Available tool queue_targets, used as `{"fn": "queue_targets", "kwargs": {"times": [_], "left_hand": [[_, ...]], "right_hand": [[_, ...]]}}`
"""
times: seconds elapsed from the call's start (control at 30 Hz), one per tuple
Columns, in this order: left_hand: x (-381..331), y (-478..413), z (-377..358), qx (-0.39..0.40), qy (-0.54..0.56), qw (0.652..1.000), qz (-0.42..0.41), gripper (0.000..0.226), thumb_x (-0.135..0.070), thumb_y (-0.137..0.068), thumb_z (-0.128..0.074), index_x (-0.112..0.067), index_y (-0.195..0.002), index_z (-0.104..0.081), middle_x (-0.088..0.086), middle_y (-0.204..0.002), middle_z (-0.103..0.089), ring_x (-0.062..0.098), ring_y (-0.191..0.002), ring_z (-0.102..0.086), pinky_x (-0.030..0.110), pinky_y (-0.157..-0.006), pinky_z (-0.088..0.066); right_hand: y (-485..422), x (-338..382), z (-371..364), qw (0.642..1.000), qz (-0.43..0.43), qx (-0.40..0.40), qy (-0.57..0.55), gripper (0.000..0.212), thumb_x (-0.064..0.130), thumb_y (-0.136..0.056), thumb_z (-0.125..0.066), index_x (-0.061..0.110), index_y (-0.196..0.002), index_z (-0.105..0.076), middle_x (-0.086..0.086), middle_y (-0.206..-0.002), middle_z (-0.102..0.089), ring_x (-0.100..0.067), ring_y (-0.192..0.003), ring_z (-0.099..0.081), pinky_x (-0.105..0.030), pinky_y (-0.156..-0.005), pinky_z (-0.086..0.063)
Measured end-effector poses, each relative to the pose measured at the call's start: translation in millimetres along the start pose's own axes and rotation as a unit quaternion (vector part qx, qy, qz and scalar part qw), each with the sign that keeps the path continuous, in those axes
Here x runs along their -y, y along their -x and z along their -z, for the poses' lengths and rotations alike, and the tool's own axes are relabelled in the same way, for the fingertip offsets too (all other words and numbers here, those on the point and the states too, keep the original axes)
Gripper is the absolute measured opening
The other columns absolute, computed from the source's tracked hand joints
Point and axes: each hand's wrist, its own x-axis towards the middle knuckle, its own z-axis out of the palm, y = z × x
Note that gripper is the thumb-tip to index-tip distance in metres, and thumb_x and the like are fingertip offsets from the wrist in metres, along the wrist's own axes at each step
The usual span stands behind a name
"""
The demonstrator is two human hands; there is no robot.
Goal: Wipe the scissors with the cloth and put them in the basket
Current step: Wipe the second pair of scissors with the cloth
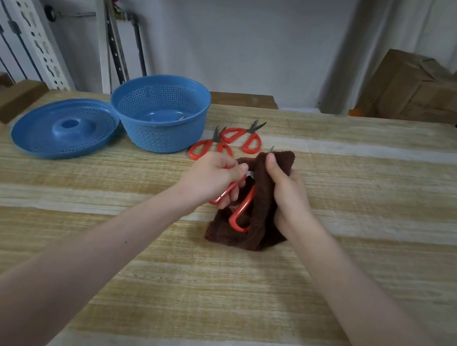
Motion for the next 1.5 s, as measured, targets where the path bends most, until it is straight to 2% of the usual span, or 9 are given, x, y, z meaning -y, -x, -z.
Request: {"fn": "queue_targets", "kwargs": {"times": [0.17,0.3,0.47,0.6,0.93,1.07,1.2,1.33,1.5], "left_hand": [[1.9,0.0,-0.6,-0.019,-0.006,1.000,-0.001,0.027,-0.024,-0.096,-0.058,-0.005,-0.076,-0.062,0.003,-0.051,-0.058,0.013,-0.037,-0.047,0.025,-0.043,-0.034],[-1.4,-0.6,3.4,0.053,-0.023,0.998,0.034,0.023,-0.010,-0.076,-0.079,-0.011,-0.076,-0.056,0.003,-0.057,-0.062,0.011,-0.048,-0.053,0.022,-0.050,-0.038],[0.7,-4.3,12.2,0.090,-0.006,0.994,0.066,0.031,0.000,-0.072,-0.080,-0.011,-0.070,-0.052,0.003,-0.060,-0.058,0.019,-0.067,-0.067,0.041,-0.081,-0.054],[-5.2,-2.7,11.2,0.101,-0.068,0.990,0.071,0.030,-0.012,-0.067,-0.087,-0.009,-0.079,-0.059,0.003,-0.059,-0.061,0.011,-0.052,-0.061,0.020,-0.046,-0.043],[-15.0,-10.1,9.9,0.039,-0.319,0.947,-0.012,0.028,-0.039,-0.087,-0.068,-0.012,-0.079,-0.067,-0.004,-0.061,-0.063,0.012,-0.056,-0.062,0.024,-0.054,-0.048],[-3.9,-9.9,-0.2,0.019,-0.228,0.974,0.006,0.032,-0.036,-0.091,-0.062,-0.011,-0.071,-0.058,0.002,-0.060,-0.063,0.016,-0.050,-0.062,0.035,-0.060,-0.055],[-3.8,-7.9,-3.2,-0.027,-0.072,0.996,0.041,0.043,-0.041,-0.092,-0.058,0.000,-0.078,-0.065,0.006,-0.058,-0.058,0.019,-0.044,-0.054,0.025,-0.048,-0.045],[-8.4,-15.1,-3.1,0.013,0.010,0.992,0.125,0.060,-0.061,-0.092,-0.042,-0.005,-0.084,-0.062,0.010,-0.062,-0.061,0.024,-0.046,-0.059,0.028,-0.050,-0.053],[2.8,-16.1,-2.4,0.028,-0.048,0.993,0.103,0.094,-0.089,-0.076,-0.025,-0.008,-0.112,-0.059,0.009,-0.064,-0.064,0.025,-0.051,-0.064,0.029,-0.055,-0.050]], "right_hand": [[-1.8,5.0,-1.6,1.000,0.003,-0.011,-0.029,0.013,0.018,-0.092,-0.065,0.007,-0.085,-0.069,-0.003,-0.070,-0.073,-0.017,-0.066,-0.071,-0.027,-0.060,-0.056],[-2.9,5.6,-2.6,0.998,0.002,-0.025,-0.050,0.012,0.015,-0.092,-0.064,0.009,-0.083,-0.068,-0.002,-0.070,-0.074,-0.017,-0.068,-0.072,-0.030,-0.064,-0.059],[-1.0,5.7,-0.3,1.000,-0.004,-0.007,-0.028,0.010,0.014,-0.092,-0.064,0.006,-0.096,-0.070,-0.006,-0.087,-0.075,-0.019,-0.082,-0.072,-0.033,-0.077,-0.058],[2.8,3.6,0.5,0.999,-0.017,-0.024,-0.031,0.014,0.019,-0.088,-0.070,0.007,-0.093,-0.072,-0.008,-0.084,-0.075,-0.021,-0.079,-0.072,-0.031,-0.073,-0.060],[-2.3,-1.1,-3.1,0.999,-0.005,-0.032,0.020,0.011,0.016,-0.094,-0.063,0.009,-0.087,-0.067,-0.004,-0.070,-0.072,-0.021,-0.069,-0.069,-0.040,-0.071,-0.058],[-1.6,2.3,-1.0,0.994,0.051,-0.008,0.094,0.009,0.015,-0.094,-0.062,0.012,-0.091,-0.069,-0.011,-0.089,-0.074,-0.028,-0.086,-0.071,-0.042,-0.081,-0.058],[3.7,8.9,0.9,0.984,0.101,-0.004,0.147,0.014,0.022,-0.091,-0.066,0.017,-0.078,-0.066,-0.002,-0.074,-0.071,-0.015,-0.068,-0.068,-0.032,-0.068,-0.052],[9.3,17.6,-1.8,0.973,0.138,0.039,0.182,0.022,0.008,-0.098,-0.054,-0.013,-0.090,-0.055,-0.018,-0.069,-0.055,0.006,-0.049,-0.059,-0.014,-0.066,-0.042],[5.7,19.7,7.5,0.918,0.183,0.096,0.339,0.015,0.020,-0.087,-0.071,0.029,-0.081,-0.062,0.008,-0.078,-0.069,-0.003,-0.071,-0.067,-0.021,-0.067,-0.052]]}}
